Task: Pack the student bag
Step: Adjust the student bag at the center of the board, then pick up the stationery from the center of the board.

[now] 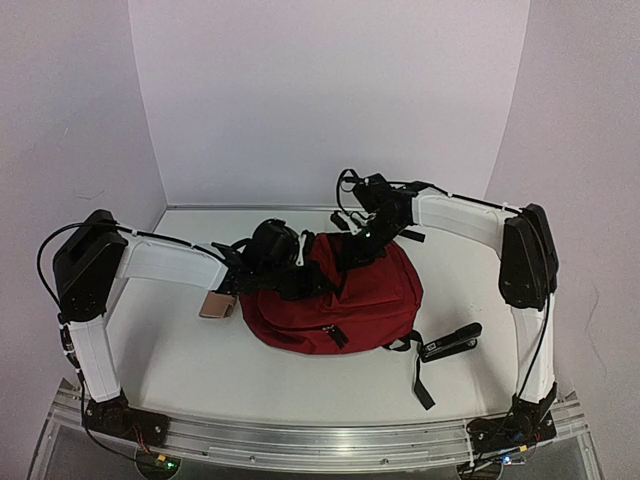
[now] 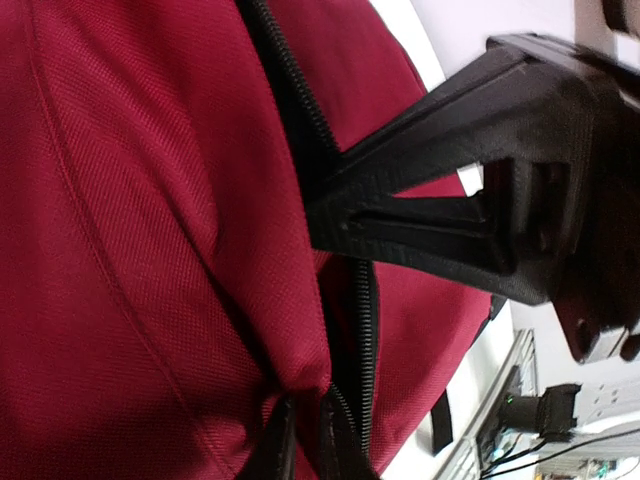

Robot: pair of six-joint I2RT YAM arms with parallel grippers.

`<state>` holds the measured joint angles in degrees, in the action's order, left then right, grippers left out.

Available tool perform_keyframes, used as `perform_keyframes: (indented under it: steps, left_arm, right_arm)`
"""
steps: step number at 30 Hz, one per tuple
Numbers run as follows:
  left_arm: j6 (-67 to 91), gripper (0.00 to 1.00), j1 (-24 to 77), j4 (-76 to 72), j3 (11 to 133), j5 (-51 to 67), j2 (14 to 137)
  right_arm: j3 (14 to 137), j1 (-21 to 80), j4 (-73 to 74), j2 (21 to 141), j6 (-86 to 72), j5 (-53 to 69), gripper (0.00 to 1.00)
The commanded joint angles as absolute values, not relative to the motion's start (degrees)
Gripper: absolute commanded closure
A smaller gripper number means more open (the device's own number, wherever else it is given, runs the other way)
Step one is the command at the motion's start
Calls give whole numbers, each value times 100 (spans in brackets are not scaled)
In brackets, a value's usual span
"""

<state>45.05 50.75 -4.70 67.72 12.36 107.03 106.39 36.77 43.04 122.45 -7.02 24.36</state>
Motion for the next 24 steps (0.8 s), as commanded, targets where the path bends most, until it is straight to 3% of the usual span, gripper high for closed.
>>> perform_keyframes:
  steps: [1, 4, 7, 14, 24]
  left_arm:
    - [4444, 72, 4953, -810, 6539, 1396, 10426]
    - [4301, 59, 4915, -979, 6399, 1423, 10171]
    - [4257, 58, 4831, -1122, 6277, 1415, 9972]
    - [4452, 82, 4412, -1551, 6303, 1781, 10089]
    - [4747, 88, 4403, -1907, 7193, 2681, 11518]
  right_arm:
    - [10865, 3675, 4269, 11723, -567, 2208, 100]
    - [10868, 3673, 4276, 11564, -527, 2168, 100]
    - [10894, 3676, 4308, 11506, -501, 2136, 100]
    - [10943, 3674, 4366, 11487, -508, 2206, 100]
    - [11079, 3675, 4381, 11353, -519, 2642, 100]
